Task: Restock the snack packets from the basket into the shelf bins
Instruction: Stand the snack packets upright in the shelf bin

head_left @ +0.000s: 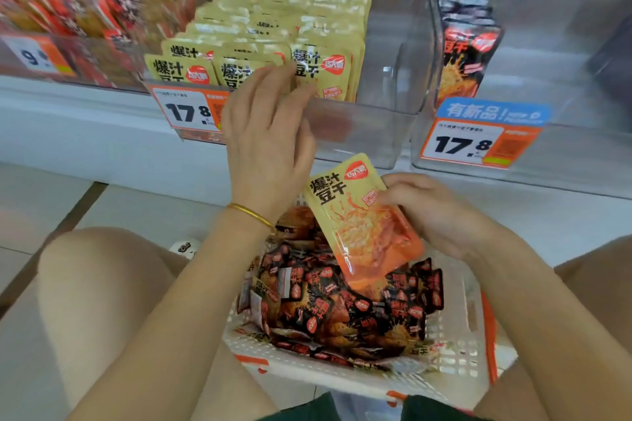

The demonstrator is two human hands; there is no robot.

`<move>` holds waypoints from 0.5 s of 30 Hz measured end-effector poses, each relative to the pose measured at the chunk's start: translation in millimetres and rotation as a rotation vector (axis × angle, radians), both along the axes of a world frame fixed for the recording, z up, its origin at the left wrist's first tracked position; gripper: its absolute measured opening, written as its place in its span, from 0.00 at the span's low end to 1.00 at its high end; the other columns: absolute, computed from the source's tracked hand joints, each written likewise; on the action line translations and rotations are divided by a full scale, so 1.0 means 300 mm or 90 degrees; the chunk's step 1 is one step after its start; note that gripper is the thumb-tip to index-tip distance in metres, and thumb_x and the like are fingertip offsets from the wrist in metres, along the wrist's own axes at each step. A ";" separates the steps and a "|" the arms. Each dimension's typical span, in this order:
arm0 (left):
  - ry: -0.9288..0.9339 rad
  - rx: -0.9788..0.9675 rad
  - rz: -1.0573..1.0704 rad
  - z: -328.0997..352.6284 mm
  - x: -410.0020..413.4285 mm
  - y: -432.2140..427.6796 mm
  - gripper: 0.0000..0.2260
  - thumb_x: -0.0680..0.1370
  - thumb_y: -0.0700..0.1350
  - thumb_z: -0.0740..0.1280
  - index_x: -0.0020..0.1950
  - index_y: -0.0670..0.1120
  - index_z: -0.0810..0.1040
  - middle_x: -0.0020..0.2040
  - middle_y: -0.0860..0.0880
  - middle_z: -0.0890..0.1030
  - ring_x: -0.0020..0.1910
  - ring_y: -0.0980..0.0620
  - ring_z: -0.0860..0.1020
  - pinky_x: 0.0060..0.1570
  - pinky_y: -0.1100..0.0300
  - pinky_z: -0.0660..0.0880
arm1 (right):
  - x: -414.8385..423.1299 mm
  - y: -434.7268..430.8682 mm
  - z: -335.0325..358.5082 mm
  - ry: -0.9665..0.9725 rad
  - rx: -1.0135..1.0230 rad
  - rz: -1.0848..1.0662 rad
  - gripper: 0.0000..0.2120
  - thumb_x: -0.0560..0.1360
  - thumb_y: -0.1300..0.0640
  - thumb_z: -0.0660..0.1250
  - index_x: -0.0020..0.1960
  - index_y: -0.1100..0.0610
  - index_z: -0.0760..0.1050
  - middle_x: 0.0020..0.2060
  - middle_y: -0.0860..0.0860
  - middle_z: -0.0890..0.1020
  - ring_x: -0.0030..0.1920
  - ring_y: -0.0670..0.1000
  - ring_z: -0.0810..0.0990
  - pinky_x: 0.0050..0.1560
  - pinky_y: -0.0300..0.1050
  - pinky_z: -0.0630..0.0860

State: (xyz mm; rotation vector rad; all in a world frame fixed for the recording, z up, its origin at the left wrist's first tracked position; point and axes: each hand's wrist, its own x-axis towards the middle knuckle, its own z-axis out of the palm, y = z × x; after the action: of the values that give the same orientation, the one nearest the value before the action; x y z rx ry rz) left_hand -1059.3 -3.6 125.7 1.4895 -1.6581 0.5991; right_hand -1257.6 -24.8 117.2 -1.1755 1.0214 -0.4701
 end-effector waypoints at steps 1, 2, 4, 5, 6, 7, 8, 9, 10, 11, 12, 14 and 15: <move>-0.007 0.006 0.010 -0.005 0.009 -0.015 0.15 0.74 0.37 0.61 0.59 0.41 0.79 0.64 0.42 0.75 0.66 0.40 0.69 0.64 0.44 0.65 | 0.006 -0.006 0.038 -0.014 -0.027 -0.020 0.08 0.74 0.66 0.63 0.41 0.58 0.78 0.32 0.52 0.81 0.34 0.50 0.79 0.36 0.42 0.74; -0.012 0.011 0.021 -0.007 0.019 -0.029 0.15 0.75 0.37 0.60 0.60 0.41 0.78 0.65 0.42 0.74 0.67 0.41 0.68 0.65 0.42 0.64 | 0.014 -0.011 0.080 -0.020 -0.057 -0.031 0.08 0.75 0.65 0.62 0.41 0.58 0.78 0.32 0.52 0.81 0.33 0.50 0.79 0.35 0.42 0.74; -0.011 0.023 0.047 -0.006 0.039 -0.051 0.16 0.77 0.39 0.59 0.63 0.42 0.77 0.68 0.42 0.73 0.69 0.42 0.66 0.67 0.40 0.61 | 0.035 -0.028 0.158 -0.022 -0.134 -0.041 0.09 0.76 0.65 0.61 0.39 0.58 0.77 0.29 0.51 0.80 0.29 0.48 0.78 0.31 0.40 0.73; -0.008 0.033 0.053 -0.005 0.048 -0.058 0.16 0.78 0.40 0.58 0.64 0.42 0.76 0.69 0.43 0.72 0.70 0.43 0.65 0.69 0.41 0.59 | 0.046 -0.040 0.190 -0.018 -0.179 -0.052 0.10 0.76 0.64 0.61 0.37 0.57 0.76 0.27 0.50 0.79 0.26 0.47 0.76 0.29 0.40 0.71; -0.005 0.044 0.056 -0.008 0.055 -0.063 0.17 0.78 0.41 0.57 0.65 0.42 0.75 0.70 0.43 0.71 0.71 0.43 0.64 0.71 0.42 0.56 | 0.059 -0.053 0.224 -0.011 -0.227 -0.066 0.11 0.76 0.64 0.62 0.35 0.57 0.75 0.25 0.49 0.78 0.25 0.47 0.75 0.28 0.41 0.69; -0.004 0.054 0.056 -0.013 0.061 -0.066 0.17 0.79 0.41 0.57 0.66 0.42 0.75 0.70 0.43 0.70 0.72 0.43 0.63 0.72 0.44 0.54 | 0.073 -0.069 0.251 0.005 -0.279 -0.083 0.12 0.76 0.63 0.63 0.34 0.57 0.74 0.25 0.50 0.77 0.25 0.48 0.73 0.28 0.42 0.67; -0.004 0.064 0.056 -0.020 0.066 -0.068 0.18 0.79 0.42 0.56 0.67 0.42 0.74 0.71 0.43 0.69 0.73 0.43 0.62 0.73 0.44 0.52 | 0.091 -0.088 0.276 0.025 -0.333 -0.105 0.12 0.75 0.62 0.63 0.34 0.58 0.74 0.26 0.53 0.77 0.27 0.50 0.73 0.28 0.46 0.68; -0.006 0.071 0.057 -0.028 0.071 -0.070 0.18 0.79 0.42 0.56 0.67 0.42 0.74 0.72 0.43 0.68 0.73 0.43 0.61 0.73 0.44 0.52 | 0.108 -0.114 0.295 0.047 -0.389 -0.127 0.09 0.74 0.60 0.63 0.36 0.61 0.75 0.31 0.57 0.80 0.30 0.54 0.74 0.31 0.50 0.71; -0.006 0.076 0.056 -0.036 0.074 -0.073 0.19 0.79 0.42 0.55 0.68 0.42 0.73 0.72 0.42 0.67 0.73 0.43 0.61 0.73 0.43 0.53 | 0.131 -0.147 0.310 0.076 -0.435 -0.151 0.09 0.73 0.59 0.62 0.41 0.63 0.77 0.38 0.61 0.81 0.35 0.57 0.77 0.35 0.54 0.75; -0.006 0.079 0.052 -0.042 0.076 -0.074 0.19 0.79 0.42 0.55 0.69 0.41 0.72 0.72 0.42 0.67 0.74 0.43 0.60 0.73 0.42 0.53 | 0.160 -0.175 0.325 0.106 -0.473 -0.178 0.13 0.71 0.57 0.60 0.47 0.64 0.77 0.43 0.62 0.82 0.41 0.58 0.79 0.40 0.55 0.78; -0.005 0.081 0.048 -0.047 0.078 -0.075 0.19 0.79 0.42 0.55 0.69 0.41 0.71 0.73 0.42 0.66 0.74 0.43 0.60 0.72 0.41 0.54 | 0.185 -0.201 0.340 0.121 -0.505 -0.200 0.17 0.69 0.56 0.59 0.51 0.64 0.76 0.47 0.60 0.82 0.46 0.57 0.81 0.44 0.56 0.79; 0.001 0.081 0.042 -0.051 0.083 -0.075 0.20 0.79 0.42 0.56 0.71 0.41 0.69 0.74 0.41 0.64 0.74 0.43 0.59 0.73 0.43 0.53 | 0.228 -0.262 0.338 0.135 -0.550 -0.220 0.18 0.68 0.54 0.60 0.55 0.62 0.75 0.50 0.56 0.81 0.50 0.54 0.80 0.49 0.54 0.79; 0.006 0.080 0.040 -0.052 0.086 -0.074 0.20 0.79 0.41 0.56 0.72 0.41 0.68 0.74 0.41 0.64 0.74 0.43 0.58 0.73 0.43 0.52 | 0.246 -0.283 0.328 0.158 -0.562 -0.212 0.17 0.70 0.55 0.62 0.55 0.62 0.75 0.52 0.56 0.81 0.52 0.53 0.80 0.50 0.52 0.78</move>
State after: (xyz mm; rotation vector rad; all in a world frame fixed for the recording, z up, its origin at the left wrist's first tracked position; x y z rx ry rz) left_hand -1033.3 -25.9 110.0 1.6373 -1.6733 0.5286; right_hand -1183.7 -109.6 215.7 -1.8815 1.2751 -1.1341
